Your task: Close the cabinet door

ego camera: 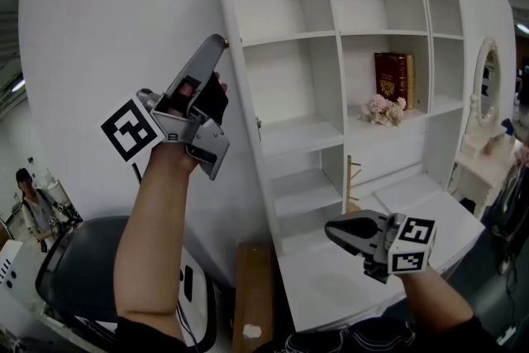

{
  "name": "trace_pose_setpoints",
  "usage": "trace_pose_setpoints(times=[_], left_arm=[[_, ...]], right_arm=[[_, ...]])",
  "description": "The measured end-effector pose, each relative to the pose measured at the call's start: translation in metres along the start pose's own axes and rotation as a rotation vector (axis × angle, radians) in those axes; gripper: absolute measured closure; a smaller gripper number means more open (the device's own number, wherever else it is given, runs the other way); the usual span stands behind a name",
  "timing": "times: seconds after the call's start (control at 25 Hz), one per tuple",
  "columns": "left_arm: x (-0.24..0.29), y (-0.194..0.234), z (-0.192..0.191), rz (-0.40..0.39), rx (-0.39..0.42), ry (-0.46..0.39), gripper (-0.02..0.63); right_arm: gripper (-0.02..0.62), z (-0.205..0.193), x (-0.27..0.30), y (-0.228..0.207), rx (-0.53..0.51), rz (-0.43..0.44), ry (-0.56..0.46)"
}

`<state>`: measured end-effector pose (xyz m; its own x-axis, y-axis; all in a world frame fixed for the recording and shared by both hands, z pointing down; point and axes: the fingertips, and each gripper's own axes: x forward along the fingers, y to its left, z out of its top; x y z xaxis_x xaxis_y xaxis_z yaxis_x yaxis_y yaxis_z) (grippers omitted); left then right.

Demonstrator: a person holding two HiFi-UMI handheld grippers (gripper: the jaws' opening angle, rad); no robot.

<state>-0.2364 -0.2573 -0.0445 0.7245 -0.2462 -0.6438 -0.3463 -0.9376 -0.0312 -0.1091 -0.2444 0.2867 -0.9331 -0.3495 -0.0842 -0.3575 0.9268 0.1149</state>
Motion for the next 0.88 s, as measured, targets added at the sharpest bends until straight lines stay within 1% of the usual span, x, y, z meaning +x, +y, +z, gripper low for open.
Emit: trace_pose_setpoints(times=[0.2,0.48,0.88], left_arm=[[0.028,0.019,-0.008,0.007,-0.001,0.027,0.525],[0.030,0.016,-0.009,0.010,0.041,0.058,0.525],[0.029,0.013,-0.007,-0.014,0.068,0.031,0.525]], right_arm=[[0.591,0.012,-0.002,-0.027,0.019,-0.006,-0.001],[0.591,0.011,-0.005,-0.038,0.044,-0.058,-0.038],[0.591,-0.004,-0.026,-0.048,0.084,-0.135,-0.055]])
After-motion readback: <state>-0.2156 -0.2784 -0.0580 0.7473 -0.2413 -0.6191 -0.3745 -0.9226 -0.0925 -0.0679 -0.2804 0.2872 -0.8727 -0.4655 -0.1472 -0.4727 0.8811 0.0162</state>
